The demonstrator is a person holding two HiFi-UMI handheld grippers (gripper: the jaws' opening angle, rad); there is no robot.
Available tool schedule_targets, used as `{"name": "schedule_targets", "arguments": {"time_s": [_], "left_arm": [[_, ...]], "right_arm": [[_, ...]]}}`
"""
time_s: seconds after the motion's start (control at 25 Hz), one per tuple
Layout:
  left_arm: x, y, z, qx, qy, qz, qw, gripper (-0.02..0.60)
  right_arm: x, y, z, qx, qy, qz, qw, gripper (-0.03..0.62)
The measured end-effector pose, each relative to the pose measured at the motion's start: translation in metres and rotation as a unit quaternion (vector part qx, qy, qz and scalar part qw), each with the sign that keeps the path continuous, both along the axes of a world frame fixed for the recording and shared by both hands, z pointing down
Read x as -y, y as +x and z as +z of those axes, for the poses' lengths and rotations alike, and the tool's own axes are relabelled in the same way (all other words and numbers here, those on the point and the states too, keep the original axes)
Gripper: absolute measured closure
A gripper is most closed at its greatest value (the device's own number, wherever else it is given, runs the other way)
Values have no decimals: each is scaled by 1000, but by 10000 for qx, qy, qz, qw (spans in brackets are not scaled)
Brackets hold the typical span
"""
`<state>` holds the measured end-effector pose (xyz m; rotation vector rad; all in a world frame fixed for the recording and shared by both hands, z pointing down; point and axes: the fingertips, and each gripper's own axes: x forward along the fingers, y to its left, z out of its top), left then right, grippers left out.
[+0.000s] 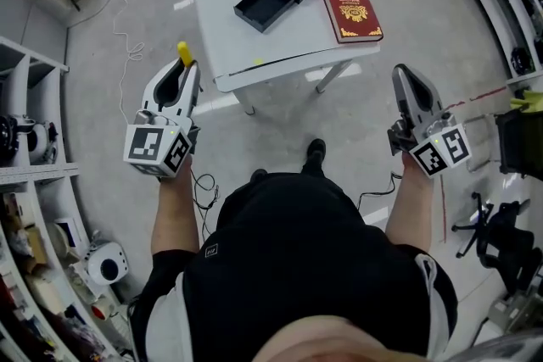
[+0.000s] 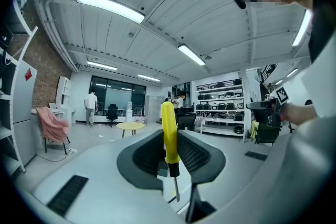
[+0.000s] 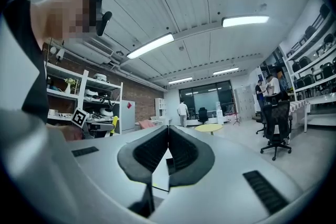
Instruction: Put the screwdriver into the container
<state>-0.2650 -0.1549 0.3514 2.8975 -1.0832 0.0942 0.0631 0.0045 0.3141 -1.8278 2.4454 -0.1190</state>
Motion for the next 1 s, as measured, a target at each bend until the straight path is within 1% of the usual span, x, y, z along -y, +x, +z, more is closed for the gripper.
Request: {"name": "schedule_targets", "arguments": {"time_s": [0.28,0.4,0.52,0.72,0.84,1.0], "left_arm": [[12,77,-12,73,-5,-285,9996,494],[11,107,-14,179,-28,-364,9992,494],[12,131,-15,156,-102,-480,9987,495],[7,165,-22,128,-51,-700,9975,495],[4,182,-22,136,-54,-760,9970,495],[5,193,-17,169,-90,-841,9963,495]], "right_arm": [[29,89,-3,155,13,-265,9995,566],[36,121,-2,231,21,-403,9989,566],[41,150,0,291,20,-515,9982,566],[41,191,6,379,-5,-701,9968,566],[44,212,8,445,-5,-730,9963,566],[57,219,10,477,-7,-880,9950,566]]}}
